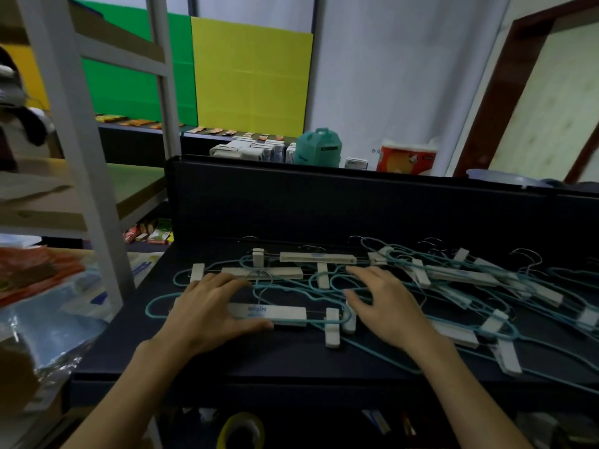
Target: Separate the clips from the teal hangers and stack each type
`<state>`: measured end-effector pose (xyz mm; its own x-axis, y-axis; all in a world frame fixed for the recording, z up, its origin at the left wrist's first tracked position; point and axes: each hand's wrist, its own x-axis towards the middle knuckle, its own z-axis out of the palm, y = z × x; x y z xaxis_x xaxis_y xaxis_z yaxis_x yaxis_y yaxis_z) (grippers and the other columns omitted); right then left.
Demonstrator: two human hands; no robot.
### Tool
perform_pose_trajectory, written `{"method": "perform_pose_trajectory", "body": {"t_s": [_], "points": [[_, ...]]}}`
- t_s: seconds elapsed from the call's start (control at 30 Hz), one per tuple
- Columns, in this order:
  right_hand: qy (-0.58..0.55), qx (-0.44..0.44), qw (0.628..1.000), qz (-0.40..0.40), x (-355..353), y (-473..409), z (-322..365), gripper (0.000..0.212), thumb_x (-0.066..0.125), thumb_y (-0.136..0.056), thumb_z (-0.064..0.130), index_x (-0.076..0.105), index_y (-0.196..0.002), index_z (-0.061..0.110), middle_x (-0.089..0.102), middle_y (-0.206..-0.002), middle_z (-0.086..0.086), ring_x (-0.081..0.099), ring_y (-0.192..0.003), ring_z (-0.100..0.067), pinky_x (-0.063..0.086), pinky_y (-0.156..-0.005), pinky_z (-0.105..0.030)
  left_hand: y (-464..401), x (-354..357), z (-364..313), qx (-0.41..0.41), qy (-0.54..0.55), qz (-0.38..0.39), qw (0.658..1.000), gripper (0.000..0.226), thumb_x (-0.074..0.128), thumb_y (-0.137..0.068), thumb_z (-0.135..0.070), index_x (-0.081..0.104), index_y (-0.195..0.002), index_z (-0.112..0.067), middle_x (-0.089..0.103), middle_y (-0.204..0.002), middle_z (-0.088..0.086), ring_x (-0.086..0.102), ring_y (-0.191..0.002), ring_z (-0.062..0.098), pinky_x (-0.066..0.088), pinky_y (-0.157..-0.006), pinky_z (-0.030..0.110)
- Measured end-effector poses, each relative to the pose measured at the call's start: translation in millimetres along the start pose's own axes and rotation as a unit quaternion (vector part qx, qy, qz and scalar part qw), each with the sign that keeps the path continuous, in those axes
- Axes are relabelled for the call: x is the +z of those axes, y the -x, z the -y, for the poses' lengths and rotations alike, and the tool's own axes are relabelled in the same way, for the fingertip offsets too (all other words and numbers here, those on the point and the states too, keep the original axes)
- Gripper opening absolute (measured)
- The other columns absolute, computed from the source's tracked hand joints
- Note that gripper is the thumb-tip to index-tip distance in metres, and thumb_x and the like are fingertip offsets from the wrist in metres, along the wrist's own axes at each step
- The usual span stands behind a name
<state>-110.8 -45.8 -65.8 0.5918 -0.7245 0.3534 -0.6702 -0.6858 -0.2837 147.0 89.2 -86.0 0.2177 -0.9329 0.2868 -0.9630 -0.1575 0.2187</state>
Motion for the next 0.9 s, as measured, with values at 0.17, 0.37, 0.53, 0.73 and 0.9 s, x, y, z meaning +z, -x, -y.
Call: {"method": "perform_pose_trajectory", "body": {"t_s": [0.17, 0.37, 0.53, 0.73, 0.9], "points": [[-0.014, -0.036, 0.999, 0.005, 2.7, -43.7, -8.5, 0.048, 0.049, -0.094, 0.042, 0.043, -0.138, 0.024, 0.050, -0.133, 0.004, 0.044, -0.121, -0.015, 0.039, -0.099, -0.030, -5.9, 1.6, -5.0, -0.015, -0.005, 0.013, 1.000, 0.107, 0.022, -0.049, -0.098, 0.041, -0.135, -0.037, 0.041, -0.139, -0.011, 0.037, -0.126, 0.010, 0.031, -0.104, 0.030], [-0.015, -0.073, 0.996, 0.058, 20.8, -92.3, -13.5, 0.047, 0.048, -0.094, 0.042, 0.044, -0.136, 0.024, 0.053, -0.130, -0.001, 0.049, -0.116, -0.021, 0.044, -0.094, -0.037, -10.5, -2.3, -14.0, -0.040, -0.009, 0.038, 0.998, 0.095, 0.036, -0.057, -0.089, 0.035, -0.138, -0.039, 0.037, -0.140, -0.014, 0.033, -0.128, 0.007, 0.027, -0.106, 0.026], [0.007, -0.076, 0.986, 0.151, 33.5, -115.2, -21.0, 0.045, 0.044, -0.097, 0.040, 0.039, -0.140, 0.025, 0.055, -0.127, -0.006, 0.055, -0.109, -0.024, 0.049, -0.087, -0.039, -15.0, -2.4, -18.4, -0.053, -0.003, 0.040, 0.998, 0.090, 0.044, -0.060, -0.085, 0.035, -0.137, -0.041, 0.037, -0.139, -0.016, 0.032, -0.128, 0.005, 0.027, -0.105, 0.023], [-0.074, -0.106, 0.983, 0.130, 38.1, -126.0, -27.6, 0.034, 0.047, -0.098, 0.029, 0.051, -0.131, 0.023, 0.056, -0.124, -0.005, 0.055, -0.108, -0.024, 0.047, -0.088, -0.035, -16.1, -1.9, -23.3, -0.054, -0.008, 0.023, 0.998, 0.083, 0.049, -0.063, -0.082, 0.038, -0.135, -0.042, 0.037, -0.138, -0.017, 0.032, -0.127, 0.003, 0.024, -0.099, 0.018], [-0.094, -0.152, 0.983, 0.048, 35.2, -128.8, -20.0, 0.037, 0.048, -0.098, 0.022, 0.048, -0.135, 0.021, 0.053, -0.124, -0.003, 0.054, -0.107, -0.023, 0.041, -0.082, -0.025, -17.2, 1.9, -16.7, -0.048, 0.003, -0.014, 0.999, 0.086, 0.050, -0.060, -0.085, 0.044, -0.133, -0.039, 0.041, -0.139, -0.013, 0.036, -0.127, 0.005, 0.026, -0.102, 0.022]]}}
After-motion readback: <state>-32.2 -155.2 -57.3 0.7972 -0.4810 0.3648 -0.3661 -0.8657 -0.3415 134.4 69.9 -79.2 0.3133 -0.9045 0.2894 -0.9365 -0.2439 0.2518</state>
